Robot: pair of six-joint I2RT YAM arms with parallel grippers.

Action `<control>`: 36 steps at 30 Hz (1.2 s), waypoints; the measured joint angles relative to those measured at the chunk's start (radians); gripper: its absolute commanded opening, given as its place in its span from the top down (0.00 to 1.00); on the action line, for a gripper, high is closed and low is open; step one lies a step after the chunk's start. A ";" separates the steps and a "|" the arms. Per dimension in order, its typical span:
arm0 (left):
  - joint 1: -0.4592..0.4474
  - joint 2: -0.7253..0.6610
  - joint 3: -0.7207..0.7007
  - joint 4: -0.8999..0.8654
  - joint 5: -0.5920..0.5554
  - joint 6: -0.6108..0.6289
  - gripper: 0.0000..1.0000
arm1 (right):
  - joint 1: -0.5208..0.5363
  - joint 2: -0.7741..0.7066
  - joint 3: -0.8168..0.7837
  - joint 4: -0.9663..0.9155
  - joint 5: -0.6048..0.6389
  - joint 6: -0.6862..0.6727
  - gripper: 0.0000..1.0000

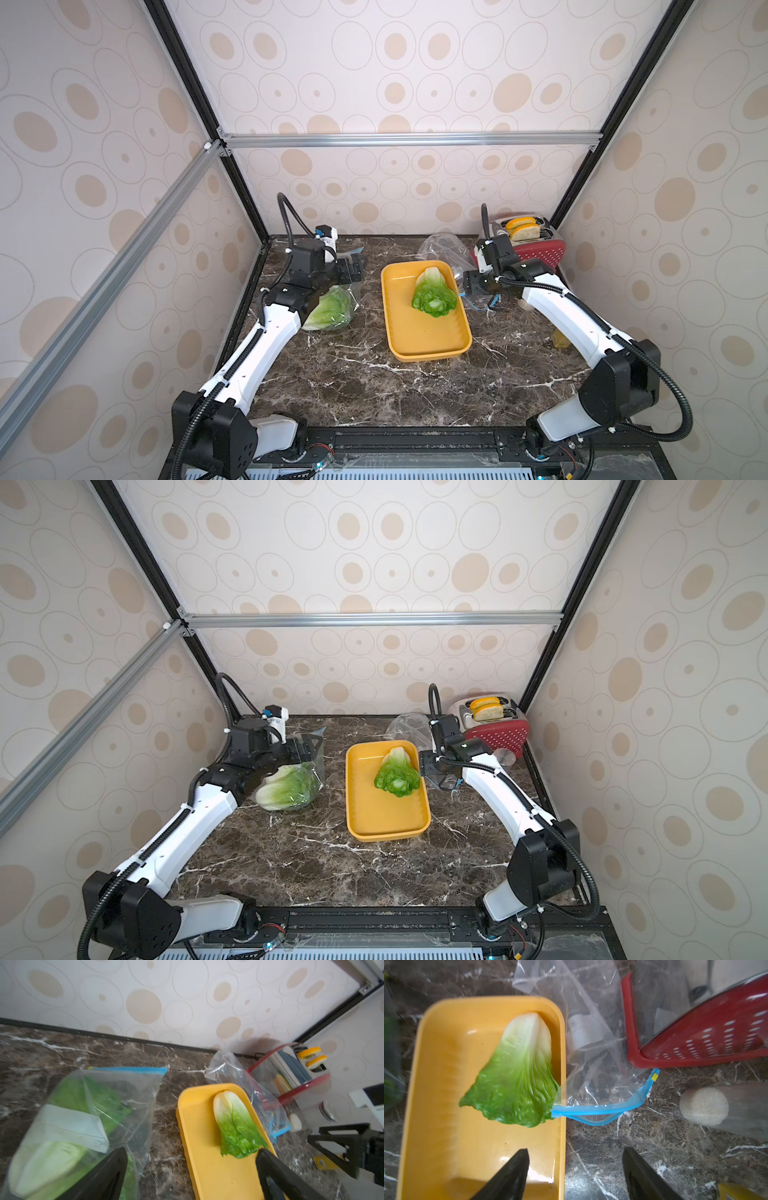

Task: Put the chinese cabbages into a zipper bag and zip it
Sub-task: Pick up the zipper food storage bag at the center of the board.

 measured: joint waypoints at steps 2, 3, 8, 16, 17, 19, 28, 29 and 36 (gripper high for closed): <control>-0.052 -0.014 -0.031 -0.003 -0.018 -0.016 0.01 | 0.030 0.010 -0.006 0.000 0.023 -0.044 0.27; -0.076 -0.019 -0.041 -0.004 -0.029 -0.023 0.01 | 0.051 0.021 -0.002 0.003 0.040 -0.068 0.28; -0.152 -0.027 -0.069 0.022 -0.072 -0.051 0.01 | 0.113 0.141 0.077 -0.014 0.103 -0.148 0.34; -0.164 -0.032 -0.117 0.044 -0.098 -0.081 0.01 | 0.143 0.245 0.090 -0.038 0.203 -0.229 0.43; -0.164 -0.032 -0.117 0.044 -0.101 -0.081 0.01 | 0.144 0.253 0.093 -0.040 0.217 -0.234 0.44; -0.165 -0.035 -0.118 0.044 -0.108 -0.081 0.01 | 0.144 0.268 0.097 -0.040 0.250 -0.246 0.44; -0.165 -0.037 -0.119 0.034 -0.143 -0.076 0.01 | 0.145 0.328 0.137 -0.038 0.329 -0.290 0.54; -0.165 -0.038 -0.119 0.031 -0.150 -0.076 0.01 | 0.145 0.333 0.141 -0.037 0.338 -0.294 0.56; -0.165 -0.044 -0.119 0.025 -0.181 -0.074 0.01 | 0.145 0.346 0.145 -0.014 0.377 -0.320 0.81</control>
